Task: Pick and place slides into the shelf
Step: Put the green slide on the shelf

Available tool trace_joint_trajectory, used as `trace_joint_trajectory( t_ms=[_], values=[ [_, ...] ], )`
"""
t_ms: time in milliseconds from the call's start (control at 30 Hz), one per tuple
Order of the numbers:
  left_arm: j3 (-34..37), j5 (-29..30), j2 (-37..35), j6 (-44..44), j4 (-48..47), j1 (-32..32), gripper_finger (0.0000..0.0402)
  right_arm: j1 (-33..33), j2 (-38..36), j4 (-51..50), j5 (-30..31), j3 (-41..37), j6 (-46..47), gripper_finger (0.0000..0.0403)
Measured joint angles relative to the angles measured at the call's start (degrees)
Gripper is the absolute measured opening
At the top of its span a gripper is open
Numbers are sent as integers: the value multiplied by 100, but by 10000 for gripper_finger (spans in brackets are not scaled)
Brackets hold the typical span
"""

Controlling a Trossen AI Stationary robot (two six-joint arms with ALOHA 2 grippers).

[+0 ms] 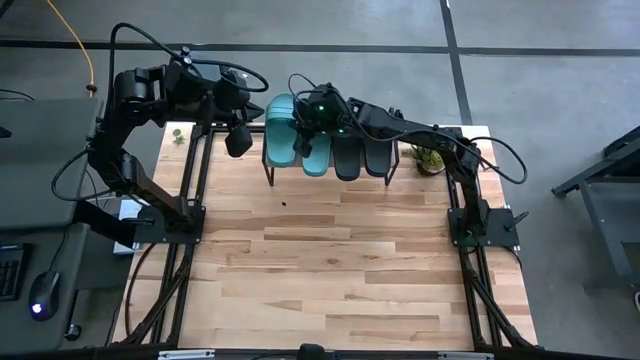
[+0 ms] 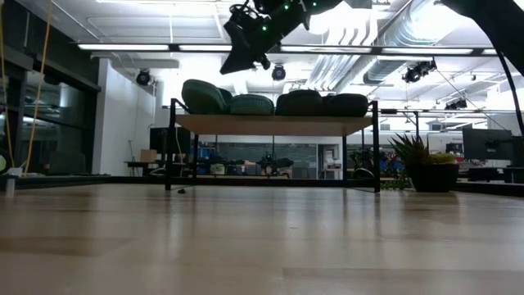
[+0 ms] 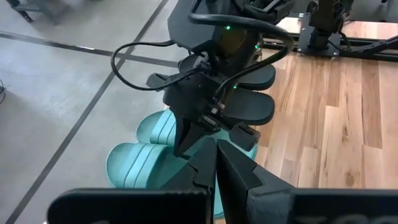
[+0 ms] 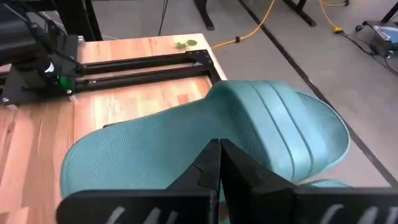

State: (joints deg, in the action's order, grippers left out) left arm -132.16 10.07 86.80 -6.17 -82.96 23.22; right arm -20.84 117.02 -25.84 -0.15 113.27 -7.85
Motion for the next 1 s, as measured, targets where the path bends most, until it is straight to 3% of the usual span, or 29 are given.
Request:
trace_joint_trajectory(
  t_ms=[400, 733, 1000],
  values=[
    [1, -2, 2, 2, 2, 0, 3, 37, 667, -120, -459, -20, 9, 0],
    [0, 0, 2, 4, -39, 0, 3, 48, 654, -362, 53, -2, -103, 0],
    [1, 2, 2, 5, -70, 0, 3, 146, 594, -713, 64, 957, -201, 0]
  ],
)
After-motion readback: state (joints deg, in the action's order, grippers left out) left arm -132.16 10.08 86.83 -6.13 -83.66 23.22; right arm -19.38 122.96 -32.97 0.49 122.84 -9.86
